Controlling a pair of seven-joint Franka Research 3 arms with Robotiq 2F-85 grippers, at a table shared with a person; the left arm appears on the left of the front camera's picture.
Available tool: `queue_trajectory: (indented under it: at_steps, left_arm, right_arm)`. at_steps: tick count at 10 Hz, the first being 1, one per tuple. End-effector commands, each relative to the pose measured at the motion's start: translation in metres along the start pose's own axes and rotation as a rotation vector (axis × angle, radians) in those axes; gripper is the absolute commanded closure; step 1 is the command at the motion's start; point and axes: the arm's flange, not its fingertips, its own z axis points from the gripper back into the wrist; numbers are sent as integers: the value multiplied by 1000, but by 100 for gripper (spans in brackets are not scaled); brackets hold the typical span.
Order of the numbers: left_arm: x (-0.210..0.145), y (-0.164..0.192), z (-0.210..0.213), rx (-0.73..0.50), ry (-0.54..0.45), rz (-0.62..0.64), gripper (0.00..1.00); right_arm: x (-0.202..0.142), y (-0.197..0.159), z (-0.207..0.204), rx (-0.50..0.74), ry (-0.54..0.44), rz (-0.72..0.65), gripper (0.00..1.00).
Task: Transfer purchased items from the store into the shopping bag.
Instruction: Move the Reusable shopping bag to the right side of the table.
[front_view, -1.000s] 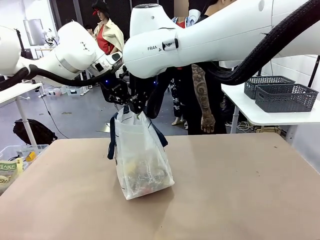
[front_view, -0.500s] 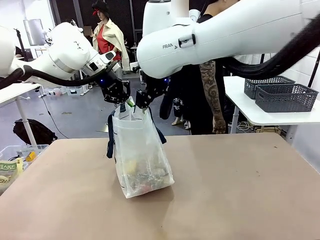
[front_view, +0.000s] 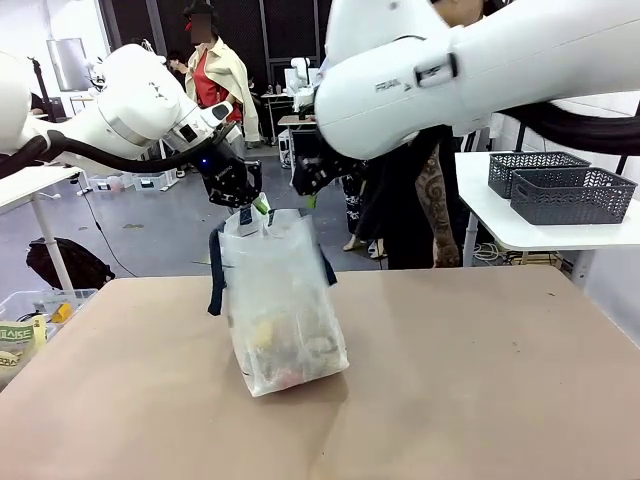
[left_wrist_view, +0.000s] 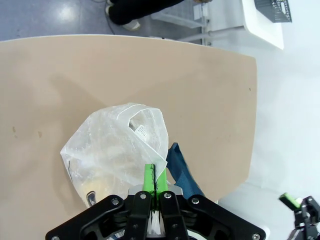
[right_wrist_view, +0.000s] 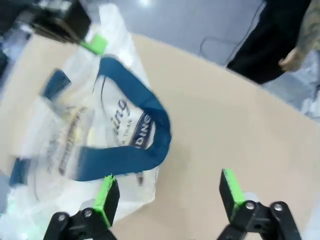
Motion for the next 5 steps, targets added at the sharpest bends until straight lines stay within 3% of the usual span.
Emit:
queue_trajectory:
  at_steps: [1, 3, 5]
  left_arm:
    - [-3, 1, 0, 31, -16, 12, 100]
    - [-4, -3, -3, 43, -7, 0, 100]
    - [-4, -8, -4, 73, 9, -26, 100]
  right_arm:
    - [-37, -48, 30, 62, -158, -193, 0]
    - [-66, -107, 54, 73, -185, -382, 0]
    - [-96, -177, 61, 4, -70, -577, 0]
